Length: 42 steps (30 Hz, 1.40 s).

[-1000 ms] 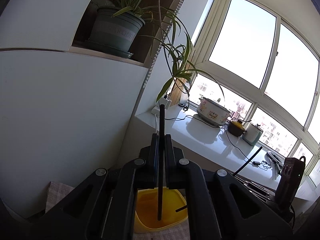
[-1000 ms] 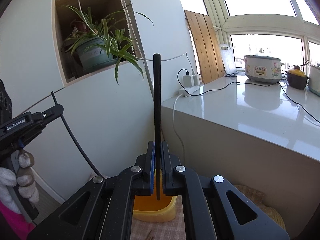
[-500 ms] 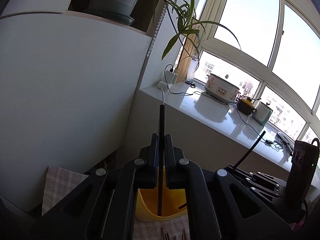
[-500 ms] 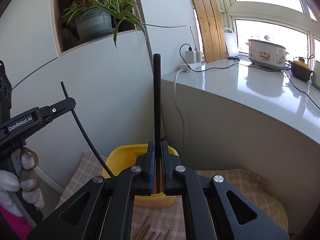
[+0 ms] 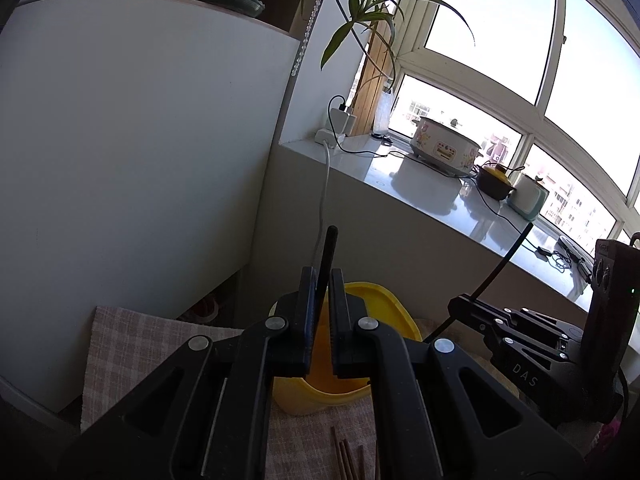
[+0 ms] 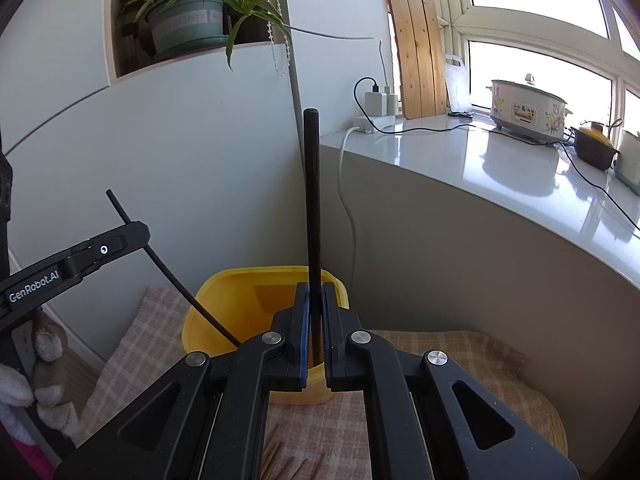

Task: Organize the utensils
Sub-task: 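Open the left tool over the yellow container while the right tool releases its chopstick, then move the left tool to the wooden chopsticks while the right tool approaches them too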

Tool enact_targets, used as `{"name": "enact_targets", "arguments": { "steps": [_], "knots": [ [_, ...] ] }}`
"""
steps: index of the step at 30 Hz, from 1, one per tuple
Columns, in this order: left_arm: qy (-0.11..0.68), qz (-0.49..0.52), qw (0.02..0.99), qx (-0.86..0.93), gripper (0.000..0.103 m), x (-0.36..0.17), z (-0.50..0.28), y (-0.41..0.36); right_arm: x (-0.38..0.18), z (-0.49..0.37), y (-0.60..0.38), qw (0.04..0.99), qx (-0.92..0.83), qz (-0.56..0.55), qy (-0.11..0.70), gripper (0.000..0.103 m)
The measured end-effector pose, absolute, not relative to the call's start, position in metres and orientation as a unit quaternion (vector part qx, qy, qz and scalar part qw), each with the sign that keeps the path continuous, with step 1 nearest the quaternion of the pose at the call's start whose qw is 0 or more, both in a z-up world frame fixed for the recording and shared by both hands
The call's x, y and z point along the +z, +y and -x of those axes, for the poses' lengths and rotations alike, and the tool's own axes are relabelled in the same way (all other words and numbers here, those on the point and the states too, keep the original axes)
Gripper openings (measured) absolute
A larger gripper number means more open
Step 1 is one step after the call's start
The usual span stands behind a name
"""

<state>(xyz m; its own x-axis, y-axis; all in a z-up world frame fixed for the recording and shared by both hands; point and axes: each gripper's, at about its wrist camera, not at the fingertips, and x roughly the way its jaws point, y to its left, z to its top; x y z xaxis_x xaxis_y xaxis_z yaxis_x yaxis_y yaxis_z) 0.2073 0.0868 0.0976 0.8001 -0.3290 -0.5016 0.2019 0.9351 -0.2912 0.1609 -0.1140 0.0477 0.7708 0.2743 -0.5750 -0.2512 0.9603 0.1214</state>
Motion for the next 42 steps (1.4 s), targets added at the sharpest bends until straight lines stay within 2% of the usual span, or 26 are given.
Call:
{"name": "enact_targets", "arguments": {
  "steps": [3, 5, 6, 7, 9, 15, 25, 26, 28, 30, 33, 37, 42],
  "knots": [
    [0.283, 0.109, 0.942, -0.141, 0.005, 0.098, -0.203, 0.087, 0.048, -0.158, -0.114, 0.942, 0.137, -0.018, 0.306, 0.004],
    [0.283, 0.107, 0.943, -0.139, 0.014, 0.100, -0.201, 0.088, 0.051, -0.155, -0.113, 0.944, 0.135, -0.013, 0.300, 0.004],
    [0.283, 0.108, 0.943, -0.139, 0.026, 0.100, -0.199, 0.088, 0.052, -0.153, -0.112, 0.945, 0.134, -0.012, 0.297, 0.009],
    [0.282, 0.109, 0.943, -0.138, 0.032, 0.100, -0.198, 0.089, 0.054, -0.151, -0.112, 0.946, 0.134, -0.011, 0.294, 0.024],
    [0.280, 0.111, 0.943, -0.138, 0.032, 0.101, -0.194, 0.091, 0.057, -0.147, -0.114, 0.951, 0.133, -0.013, 0.279, 0.046],
    [0.276, 0.107, 0.945, -0.140, 0.032, 0.102, -0.176, 0.092, 0.065, -0.132, -0.115, 0.957, 0.128, -0.001, 0.261, 0.047],
    [0.273, 0.060, 0.949, -0.144, 0.033, 0.096, -0.135, 0.076, 0.062, -0.100, -0.134, 0.962, 0.126, -0.034, 0.241, 0.079],
    [0.275, 0.055, 0.949, -0.142, 0.036, 0.093, -0.130, 0.074, 0.061, -0.098, -0.136, 0.961, 0.129, -0.035, 0.244, 0.079],
    [0.277, 0.047, 0.950, -0.138, 0.057, 0.089, -0.119, 0.071, 0.057, -0.093, -0.140, 0.957, 0.137, -0.038, 0.253, 0.080],
    [0.281, 0.043, 0.949, -0.135, 0.064, 0.084, -0.109, 0.069, 0.054, -0.088, -0.143, 0.953, 0.144, -0.037, 0.263, 0.080],
    [0.292, 0.029, 0.947, -0.130, 0.065, 0.075, -0.096, 0.064, 0.048, -0.080, -0.148, 0.952, 0.142, -0.030, 0.271, 0.083],
    [0.306, 0.012, 0.945, -0.115, 0.077, 0.063, -0.083, 0.060, 0.037, -0.069, -0.159, 0.949, 0.139, -0.034, 0.282, 0.083],
    [0.315, -0.004, 0.943, -0.107, 0.077, 0.049, -0.068, 0.059, 0.018, -0.061, -0.170, 0.941, 0.133, -0.040, 0.310, 0.087]
  ]
}}
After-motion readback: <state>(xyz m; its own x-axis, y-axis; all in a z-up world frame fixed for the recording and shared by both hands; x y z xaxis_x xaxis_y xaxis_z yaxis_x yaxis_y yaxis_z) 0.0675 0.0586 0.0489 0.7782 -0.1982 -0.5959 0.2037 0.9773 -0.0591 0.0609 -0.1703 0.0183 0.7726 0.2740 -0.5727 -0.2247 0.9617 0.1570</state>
